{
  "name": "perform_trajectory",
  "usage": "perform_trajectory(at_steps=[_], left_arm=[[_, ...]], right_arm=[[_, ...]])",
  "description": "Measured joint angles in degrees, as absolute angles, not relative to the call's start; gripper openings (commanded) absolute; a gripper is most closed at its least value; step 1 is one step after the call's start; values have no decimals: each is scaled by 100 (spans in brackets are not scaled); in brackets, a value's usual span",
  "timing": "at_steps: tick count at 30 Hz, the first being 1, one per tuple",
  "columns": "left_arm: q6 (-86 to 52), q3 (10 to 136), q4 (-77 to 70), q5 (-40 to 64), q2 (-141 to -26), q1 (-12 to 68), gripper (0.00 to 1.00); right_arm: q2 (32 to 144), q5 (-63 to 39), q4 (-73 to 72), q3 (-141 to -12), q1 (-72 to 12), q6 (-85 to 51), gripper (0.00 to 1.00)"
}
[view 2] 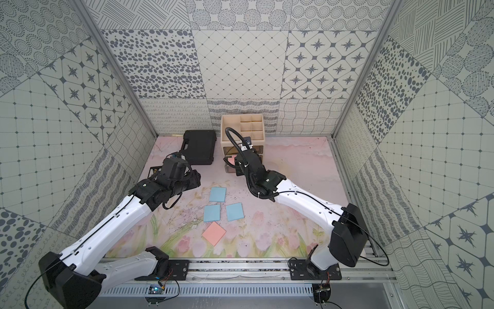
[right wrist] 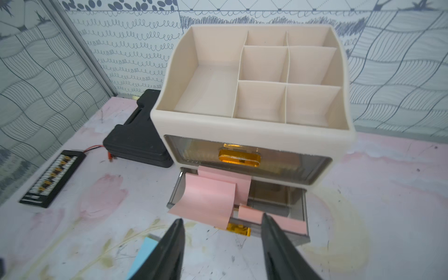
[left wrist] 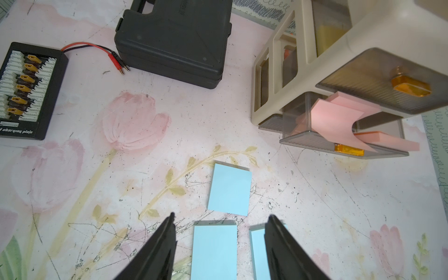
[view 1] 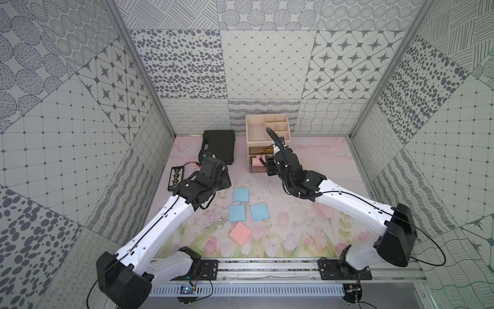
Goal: Please put the sticky notes in the drawer by color
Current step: Pick up the sticky notes from the center of the board.
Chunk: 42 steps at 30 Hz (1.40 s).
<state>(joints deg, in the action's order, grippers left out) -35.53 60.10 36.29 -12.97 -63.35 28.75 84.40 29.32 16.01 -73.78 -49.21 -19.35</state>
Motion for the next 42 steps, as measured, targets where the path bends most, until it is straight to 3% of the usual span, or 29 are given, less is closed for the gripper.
perform_trajectory(at_steps=[2, 10, 19, 29, 42], left_arm=[[-3548, 6062, 3634, -1297, -6285, 2873, 63], [-3548, 6353, 3922, -1339, -5979, 2845, 71], [-3680, 7035, 4866, -1973, -5487, 2797, 75], [-3701, 7098, 5483, -2425, -4683, 2797, 76], [-3680, 6897, 5749, -2261, -4053, 2797, 76]], right_arm=[[8342, 2858, 2086, -7513, -5026, -2296, 84], [8761, 1833, 3833, -7690, -5428, -4053, 92], [9817, 163, 4648, -8018, -6025, -5815, 100], [10731, -1253, 4923, -8473, -6342, -6941, 99], [11784, -1614, 5468, -9196, -6622, -8246, 99]])
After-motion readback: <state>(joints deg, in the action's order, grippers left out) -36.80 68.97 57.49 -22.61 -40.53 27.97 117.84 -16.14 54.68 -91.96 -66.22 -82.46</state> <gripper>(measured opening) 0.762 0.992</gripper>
